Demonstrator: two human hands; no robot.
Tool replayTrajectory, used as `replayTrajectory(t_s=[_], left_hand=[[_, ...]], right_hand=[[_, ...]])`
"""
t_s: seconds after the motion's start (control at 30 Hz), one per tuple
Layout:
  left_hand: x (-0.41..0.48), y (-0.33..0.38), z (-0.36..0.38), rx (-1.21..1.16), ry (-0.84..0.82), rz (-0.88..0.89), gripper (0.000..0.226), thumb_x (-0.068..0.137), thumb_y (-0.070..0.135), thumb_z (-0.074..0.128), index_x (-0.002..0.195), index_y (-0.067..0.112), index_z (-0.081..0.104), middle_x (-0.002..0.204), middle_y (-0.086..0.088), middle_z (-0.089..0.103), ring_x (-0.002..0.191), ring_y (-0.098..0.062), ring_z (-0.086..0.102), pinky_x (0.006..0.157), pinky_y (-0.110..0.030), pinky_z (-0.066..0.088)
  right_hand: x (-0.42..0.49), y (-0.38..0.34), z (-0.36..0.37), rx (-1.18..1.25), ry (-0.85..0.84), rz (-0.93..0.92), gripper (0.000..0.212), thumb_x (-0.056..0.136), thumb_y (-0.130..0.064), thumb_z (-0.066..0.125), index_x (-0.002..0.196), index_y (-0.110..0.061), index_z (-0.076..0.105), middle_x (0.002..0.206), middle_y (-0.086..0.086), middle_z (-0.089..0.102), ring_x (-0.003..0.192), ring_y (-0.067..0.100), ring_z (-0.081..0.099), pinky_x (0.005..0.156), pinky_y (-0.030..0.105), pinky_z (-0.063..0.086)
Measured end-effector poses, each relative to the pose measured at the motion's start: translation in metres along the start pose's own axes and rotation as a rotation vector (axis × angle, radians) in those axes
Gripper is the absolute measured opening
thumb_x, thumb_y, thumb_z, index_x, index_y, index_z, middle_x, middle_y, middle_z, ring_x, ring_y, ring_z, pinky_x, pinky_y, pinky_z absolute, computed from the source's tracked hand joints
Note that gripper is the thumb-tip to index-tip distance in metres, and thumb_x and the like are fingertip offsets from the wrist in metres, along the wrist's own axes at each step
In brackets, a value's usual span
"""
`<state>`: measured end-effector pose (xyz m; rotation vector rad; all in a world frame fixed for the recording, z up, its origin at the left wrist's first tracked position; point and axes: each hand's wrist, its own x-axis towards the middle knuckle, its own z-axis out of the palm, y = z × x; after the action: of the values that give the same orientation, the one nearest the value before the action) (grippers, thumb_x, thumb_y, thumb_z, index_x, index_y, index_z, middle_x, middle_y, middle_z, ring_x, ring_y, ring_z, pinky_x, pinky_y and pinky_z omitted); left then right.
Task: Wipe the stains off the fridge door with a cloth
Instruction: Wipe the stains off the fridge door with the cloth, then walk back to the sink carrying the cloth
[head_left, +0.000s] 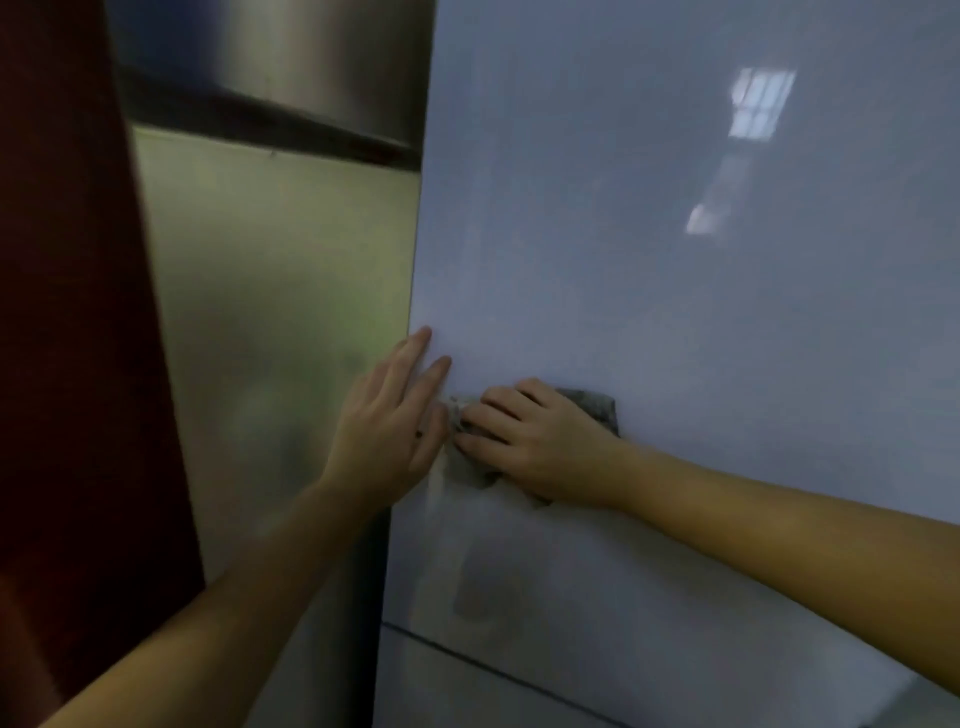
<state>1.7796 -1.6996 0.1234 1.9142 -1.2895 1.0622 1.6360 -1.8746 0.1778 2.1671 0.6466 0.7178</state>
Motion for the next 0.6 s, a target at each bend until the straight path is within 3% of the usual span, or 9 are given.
replayTrajectory(t_s=[0.07,0.17,0.27,0.37,0.5,0.6], left_hand=[[0.000,0.006,-0.007,-0.005,-0.058,-0.024,0.048,0.101,0.033,0.042,0.141,0.009,0.053,0.160,-0.019,0.034,0.144,-0.035,0.041,0.110,-0.045,0.041],[0.002,0.013,-0.021,-0.021,-0.148,-0.051,0.047,0.101,0.032,0.044,0.141,0.009,0.054,0.159,-0.020,0.035,0.141,-0.038,0.043,0.108,-0.045,0.040],[0.005,0.020,-0.041,-0.054,-0.287,-0.101,0.049,0.103,0.036,0.036,0.142,0.010,0.051,0.158,-0.018,0.037,0.138,-0.038,0.045,0.107,-0.047,0.041],[0.001,0.033,-0.061,-0.097,-0.446,-0.170,0.051,0.103,0.040,0.032,0.143,0.012,0.049,0.154,-0.013,0.044,0.135,-0.034,0.047,0.107,-0.045,0.040],[-0.031,0.066,-0.088,-0.252,-0.677,-0.278,0.045,0.104,0.035,0.035,0.136,0.011,0.055,0.133,-0.009,0.062,0.116,-0.027,0.058,0.093,-0.033,0.041],[-0.083,0.098,-0.105,-0.346,-0.991,-0.461,0.032,0.106,0.035,0.038,0.127,0.019,0.058,0.113,-0.003,0.065,0.098,-0.020,0.059,0.081,-0.033,0.043]], right_hand=[[-0.009,-0.003,-0.002,0.064,-0.038,0.002,0.021,0.096,-0.015,0.060,0.115,-0.018,0.068,0.121,0.009,0.066,0.098,0.029,0.063,0.077,0.040,0.052],[-0.028,-0.013,-0.013,0.257,-0.063,0.163,0.018,0.090,-0.016,0.068,0.107,-0.017,0.073,0.114,0.007,0.071,0.090,0.028,0.066,0.074,0.037,0.057],[-0.054,-0.040,-0.040,0.556,-0.184,0.501,0.040,0.080,-0.027,0.079,0.118,-0.016,0.073,0.120,0.005,0.071,0.101,0.028,0.067,0.081,0.037,0.059],[-0.085,-0.082,-0.081,0.862,-0.302,0.937,0.047,0.087,-0.028,0.074,0.133,-0.024,0.065,0.132,-0.002,0.062,0.120,0.021,0.055,0.098,0.032,0.049],[-0.122,-0.151,-0.127,1.037,-0.319,1.395,0.044,0.088,-0.027,0.076,0.131,-0.026,0.065,0.118,-0.009,0.062,0.108,0.012,0.059,0.091,0.026,0.051],[-0.152,-0.211,-0.163,1.155,-0.358,1.760,0.039,0.086,-0.024,0.079,0.124,-0.021,0.069,0.109,-0.012,0.065,0.100,0.008,0.064,0.089,0.024,0.052]])
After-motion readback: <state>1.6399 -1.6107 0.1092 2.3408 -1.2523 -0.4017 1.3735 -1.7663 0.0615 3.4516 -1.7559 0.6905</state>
